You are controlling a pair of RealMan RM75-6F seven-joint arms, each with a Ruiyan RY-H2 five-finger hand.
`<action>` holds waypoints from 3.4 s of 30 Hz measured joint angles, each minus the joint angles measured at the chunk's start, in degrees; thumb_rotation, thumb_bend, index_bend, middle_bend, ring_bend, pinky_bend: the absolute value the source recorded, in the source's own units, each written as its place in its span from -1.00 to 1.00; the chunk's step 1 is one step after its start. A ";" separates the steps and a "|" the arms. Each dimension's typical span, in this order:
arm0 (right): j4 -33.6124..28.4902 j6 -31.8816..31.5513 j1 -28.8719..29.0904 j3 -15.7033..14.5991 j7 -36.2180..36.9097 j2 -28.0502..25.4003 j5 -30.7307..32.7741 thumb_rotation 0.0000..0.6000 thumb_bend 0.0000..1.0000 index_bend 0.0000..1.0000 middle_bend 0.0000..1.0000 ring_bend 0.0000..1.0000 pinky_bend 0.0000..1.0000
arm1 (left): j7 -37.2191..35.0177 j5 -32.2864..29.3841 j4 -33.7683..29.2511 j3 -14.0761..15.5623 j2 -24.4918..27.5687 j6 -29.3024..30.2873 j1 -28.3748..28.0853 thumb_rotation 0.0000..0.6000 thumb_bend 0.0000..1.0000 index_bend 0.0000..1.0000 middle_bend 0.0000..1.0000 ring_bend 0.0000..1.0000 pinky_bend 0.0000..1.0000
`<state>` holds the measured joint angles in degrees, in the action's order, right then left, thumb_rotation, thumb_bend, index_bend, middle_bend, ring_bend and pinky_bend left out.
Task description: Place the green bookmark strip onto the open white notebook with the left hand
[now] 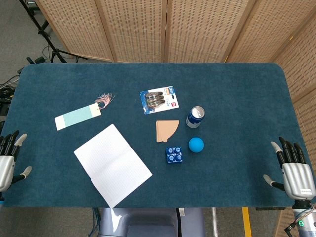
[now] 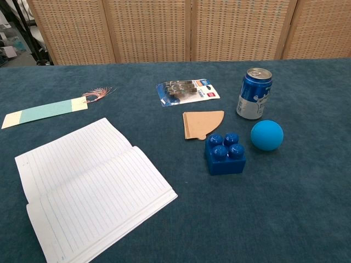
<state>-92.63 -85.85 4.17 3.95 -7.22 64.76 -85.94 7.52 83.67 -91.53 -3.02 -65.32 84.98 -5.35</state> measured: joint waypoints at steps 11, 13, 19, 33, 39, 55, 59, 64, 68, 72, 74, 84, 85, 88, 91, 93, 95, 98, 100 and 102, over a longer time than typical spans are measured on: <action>-0.21 -0.12 -0.06 -0.25 -0.34 0.07 -0.51 1.00 -0.63 -0.85 -1.00 -1.00 -0.97 | -0.21 -0.07 -0.08 -0.23 -0.10 0.49 0.17 1.00 -0.59 -1.00 -1.00 -1.00 -1.00; -0.24 -0.11 -0.07 -0.22 -0.45 0.08 -0.40 1.00 -0.63 -0.85 -1.00 -1.00 -0.97 | -0.27 -0.14 0.00 -0.26 -0.15 0.42 0.14 1.00 -0.59 -1.00 -1.00 -1.00 -1.00; -0.35 -0.26 -0.17 -0.12 -0.53 0.07 -0.23 1.00 -0.63 -0.85 -1.00 -1.00 -0.97 | 0.03 -1.35 -0.10 -0.60 -0.38 0.09 0.15 1.00 -0.58 -1.00 -1.00 -1.00 -1.00; -0.17 -0.49 -0.33 0.30 1.65 -0.56 0.14 1.00 -0.62 -0.85 -1.00 -1.00 -0.97 | 3.55 -6.43 -7.66 -3.18 1.69 -0.26 0.02 1.00 -0.58 -0.92 -1.00 -1.00 -1.00; -0.29 -0.76 -0.48 -0.06 3.01 -1.00 -0.78 1.00 -0.62 -0.85 -1.00 -1.00 -0.97 | 3.58 -10.99 -11.73 -5.97 5.40 -6.13 -3.40 1.00 -0.58 -0.86 -1.00 -1.00 -1.00; 0.13 -0.99 -0.51 -0.07 6.37 -1.68 -1.40 1.00 -0.62 -0.85 -1.00 -1.00 -0.97 | 7.84 -38.77 -11.91 -14.20 10.68 -26.39 -18.99 1.00 -0.61 -0.50 -1.00 -1.00 -1.00; 0.39 -1.10 -0.57 0.01 7.54 -1.89 -1.39 1.00 -0.62 -0.85 -1.00 -1.00 -0.97 | 10.70 -48.83 -8.74 -14.98 10.03 -31.07 -24.44 1.00 -0.61 -0.41 -1.00 -1.00 -1.00; 0.54 -1.09 -0.58 0.03 8.39 -2.14 -1.44 1.00 -0.62 -0.85 -1.00 -1.00 -0.97 | 14.31 -60.29 -4.85 -14.90 8.93 -35.77 -30.87 1.00 -0.61 -0.40 -1.00 -1.00 -1.00; 0.66 -1.17 -0.63 0.08 9.41 -2.31 -1.44 1.00 -0.63 -0.85 -1.00 -1.00 -0.97 | 19.13 -68.76 -0.51 -13.48 6.67 -36.81 -36.69 1.00 -0.65 -0.40 -1.00 -1.00 -1.00; 0.89 -1.24 -0.64 0.07 10.43 -2.41 -1.62 1.00 -0.62 -0.85 -1.00 -1.00 -0.97 | 23.63 -75.07 4.11 -11.78 3.35 -36.46 -40.79 1.00 -0.66 -0.40 -1.00 -1.00 -1.00; 0.97 -1.20 -0.64 0.05 10.85 -2.49 -1.63 1.00 -0.62 -0.85 -1.00 -1.00 -0.98 | 24.92 -78.03 5.78 -11.05 1.85 -36.41 -42.41 1.00 -0.66 -0.39 -1.00 -1.00 -1.00; 1.30 -0.86 -0.53 0.11 12.89 -2.84 -1.51 1.00 -0.63 -0.85 -1.00 -1.00 -1.00 | 30.87 -84.77 11.69 -8.63 -4.52 -34.57 -47.29 1.00 -0.66 -0.32 -1.00 -1.00 -1.00; 1.33 -0.82 -0.53 0.10 13.10 -2.88 -1.52 1.00 -0.63 -0.85 -1.00 -1.00 -1.00 | 31.21 -85.18 12.00 -8.61 -4.99 -34.23 -47.55 1.00 -0.66 -0.31 -1.00 -1.00 -1.00; 1.44 -0.77 -0.55 0.12 14.40 -3.10 -1.45 1.00 -0.62 -0.85 -1.00 -1.00 -1.00 | 32.49 -85.93 12.97 -8.55 -7.30 -32.67 -48.65 1.00 -0.65 -0.30 -1.00 -1.00 -1.00; 1.76 -0.70 -0.55 0.13 15.86 -3.36 -1.43 1.00 -0.62 -0.85 -1.00 -1.00 -1.00 | 35.07 -87.18 14.97 -8.45 -9.92 -30.85 -49.83 1.00 -0.65 -0.30 -1.00 -1.00 -1.00; 1.99 -0.52 -0.51 0.07 16.55 -3.48 -1.50 1.00 -0.62 -0.85 -1.00 -1.00 -1.00 | 36.77 -88.14 16.64 -8.57 -11.53 -29.95 -50.51 1.00 -0.65 -0.30 -1.00 -1.00 -1.00; 2.15 -0.29 -0.41 -0.02 17.09 -3.57 -1.65 1.00 -0.63 -0.85 -1.00 -1.00 -1.00 | 38.11 -89.13 18.16 -8.90 -12.78 -29.48 -50.99 1.00 -0.65 -0.30 -1.00 -1.00 -1.00; 2.30 -0.02 -0.23 -0.19 17.52 -3.62 -2.00 1.00 -0.63 -0.85 -1.00 -1.00 -1.00 | 39.69 -89.91 20.13 -9.43 -14.16 -29.19 -51.41 1.00 -0.65 -0.30 -1.00 -1.00 -1.00; 2.33 0.09 -0.13 -0.29 17.71 -3.62 -2.22 1.00 -0.62 -0.85 -1.00 -1.00 -1.00 | 40.37 -90.20 21.36 -9.83 -14.97 -29.14 -51.58 1.00 -0.65 -0.30 -1.00 -1.00 -1.00; 2.34 0.26 -0.03 -0.42 17.87 -3.62 -2.43 1.00 -0.62 -0.85 -1.00 -1.00 -1.00 | 41.19 -90.37 22.73 -10.32 -15.98 -29.15 -51.73 1.00 -0.65 -0.30 -1.00 -1.00 -1.00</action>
<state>-90.29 -85.59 4.15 3.53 10.65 61.14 -88.37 48.71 -6.70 -68.80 -13.34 -81.30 55.83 -57.08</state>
